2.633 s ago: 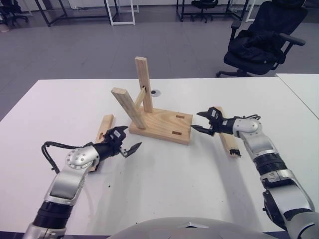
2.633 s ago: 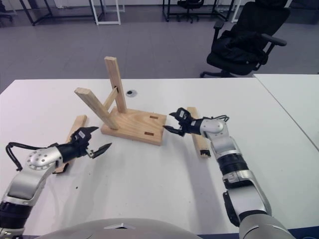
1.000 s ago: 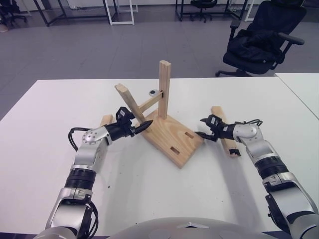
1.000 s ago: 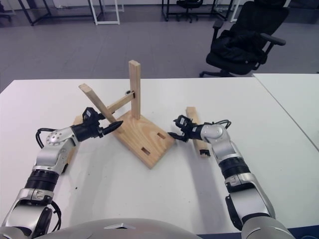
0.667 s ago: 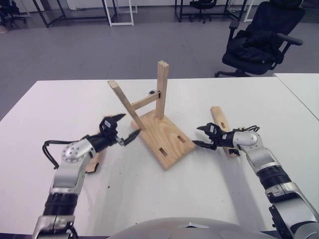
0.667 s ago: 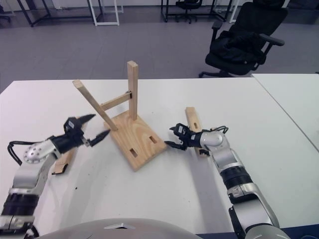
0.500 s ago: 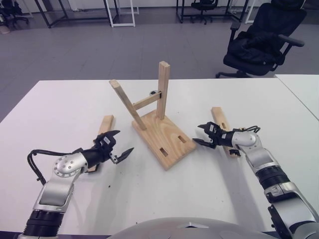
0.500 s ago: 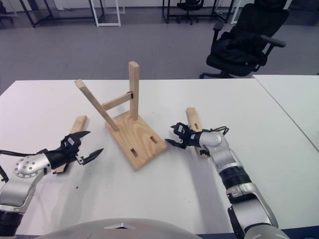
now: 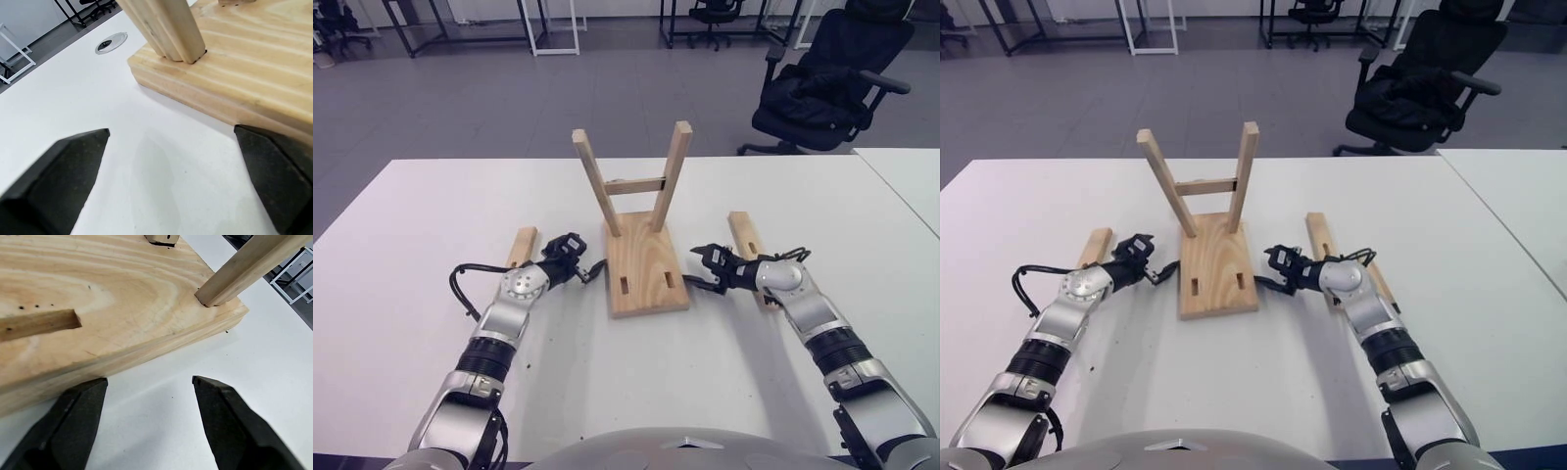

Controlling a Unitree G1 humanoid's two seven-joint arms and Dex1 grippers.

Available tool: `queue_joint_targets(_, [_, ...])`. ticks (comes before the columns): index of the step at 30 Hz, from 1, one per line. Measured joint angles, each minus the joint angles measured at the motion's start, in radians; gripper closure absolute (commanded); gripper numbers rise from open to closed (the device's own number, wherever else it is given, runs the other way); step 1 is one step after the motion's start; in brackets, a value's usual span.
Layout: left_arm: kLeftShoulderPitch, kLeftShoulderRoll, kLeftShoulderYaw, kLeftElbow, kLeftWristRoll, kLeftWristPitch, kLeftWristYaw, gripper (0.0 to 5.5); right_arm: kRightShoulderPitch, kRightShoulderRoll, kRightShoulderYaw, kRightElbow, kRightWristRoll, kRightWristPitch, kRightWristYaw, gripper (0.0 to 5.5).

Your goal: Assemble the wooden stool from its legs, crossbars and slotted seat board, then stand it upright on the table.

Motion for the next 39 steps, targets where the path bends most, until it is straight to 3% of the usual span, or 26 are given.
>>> queue_joint_targets(5, [0.038,0.002,0.011,-0.051,0.002,-0.014,0.026,0.78,0.084,0.015,-0.066,-0.135,0.032,0.093,-0.094,2.22])
queue_joint_targets(10, [0.203,-0.056,0.141,-0.416,-0.041,0.093,0.199,0.78,0.156,0.017,-0.391,-0.279,0.218,0.245,-0.258,2.22])
queue_joint_targets(16, [0.439,-0.210,0.154,-0.685,-0.131,0.191,0.305,0.78,0.334,-0.043,-0.560,-0.157,0.273,0.273,-0.267,2.22])
queue_joint_targets(23, [0.505,-0.215,0.138,-0.711,-0.127,0.202,0.321,0.78,0.351,-0.058,-0.587,-0.100,0.315,0.323,-0.238,2.22])
queue_joint_targets(28, [0.474,-0.212,0.139,-0.699,-0.127,0.214,0.321,0.76,0.350,-0.069,-0.599,-0.078,0.356,0.369,-0.224,3.22])
queue_joint_targets(33, [0.448,-0.215,0.165,-0.693,-0.135,0.232,0.337,0.76,0.350,-0.082,-0.547,-0.055,0.320,0.289,-0.223,4.16])
queue_joint_targets(39, [0.381,-0.213,0.194,-0.694,-0.179,0.241,0.321,0.76,0.311,-0.054,-0.536,-0.029,0.302,0.235,-0.294,4.18])
